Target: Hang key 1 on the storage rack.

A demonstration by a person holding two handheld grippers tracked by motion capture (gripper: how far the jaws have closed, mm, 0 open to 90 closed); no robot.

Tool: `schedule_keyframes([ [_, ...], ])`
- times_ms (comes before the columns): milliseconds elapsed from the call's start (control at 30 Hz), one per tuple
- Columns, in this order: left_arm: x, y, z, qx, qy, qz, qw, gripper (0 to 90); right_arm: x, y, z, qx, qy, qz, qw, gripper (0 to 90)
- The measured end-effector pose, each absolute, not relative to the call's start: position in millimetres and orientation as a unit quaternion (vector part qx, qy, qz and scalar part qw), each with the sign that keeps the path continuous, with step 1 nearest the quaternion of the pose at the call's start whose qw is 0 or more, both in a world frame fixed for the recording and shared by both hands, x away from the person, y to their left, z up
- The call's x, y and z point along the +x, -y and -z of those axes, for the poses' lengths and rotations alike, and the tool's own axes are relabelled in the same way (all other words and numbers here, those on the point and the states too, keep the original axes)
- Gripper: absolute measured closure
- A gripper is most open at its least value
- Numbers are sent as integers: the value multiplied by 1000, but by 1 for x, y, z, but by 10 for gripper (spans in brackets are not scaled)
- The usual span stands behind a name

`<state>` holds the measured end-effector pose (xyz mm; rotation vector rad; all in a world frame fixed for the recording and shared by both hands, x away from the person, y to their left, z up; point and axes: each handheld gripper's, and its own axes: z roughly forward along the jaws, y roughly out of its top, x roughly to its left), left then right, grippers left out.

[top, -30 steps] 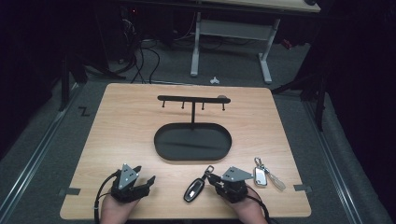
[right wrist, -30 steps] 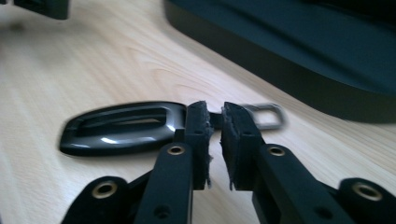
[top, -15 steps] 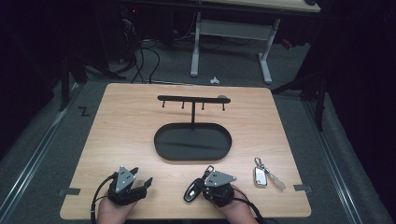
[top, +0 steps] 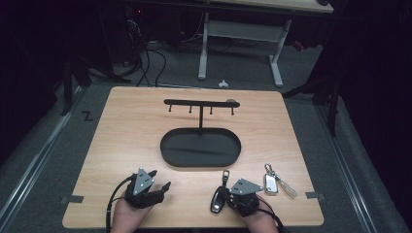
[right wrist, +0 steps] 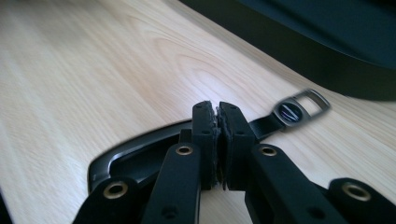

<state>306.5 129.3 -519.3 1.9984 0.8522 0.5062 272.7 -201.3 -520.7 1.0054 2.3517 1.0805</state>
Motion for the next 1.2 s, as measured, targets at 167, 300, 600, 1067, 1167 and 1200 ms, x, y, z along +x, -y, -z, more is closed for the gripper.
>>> schedule_keyframes([
  [167, 311, -114, 518, 812, -323, -206, 440, 347, 266, 215, 519, 370, -824, -383, 196, 818],
  [300, 315, -104, 518, 812, -318, -205, 445, 346, 253, 216, 512, 364, -820, -395, 195, 812],
  [600, 326, -96, 519, 807, -330, -192, 451, 341, 237, 209, 519, 352, -835, -384, 175, 806],
  [1067, 322, -104, 516, 800, -333, -195, 459, 345, 246, 234, 519, 376, -823, -381, 190, 808],
  [1167, 322, -105, 516, 801, -333, -196, 458, 345, 248, 243, 518, 382, -820, -379, 196, 804],
  [1200, 322, -105, 517, 800, -334, -195, 458, 345, 248, 243, 518, 382, -820, -379, 196, 804],
])
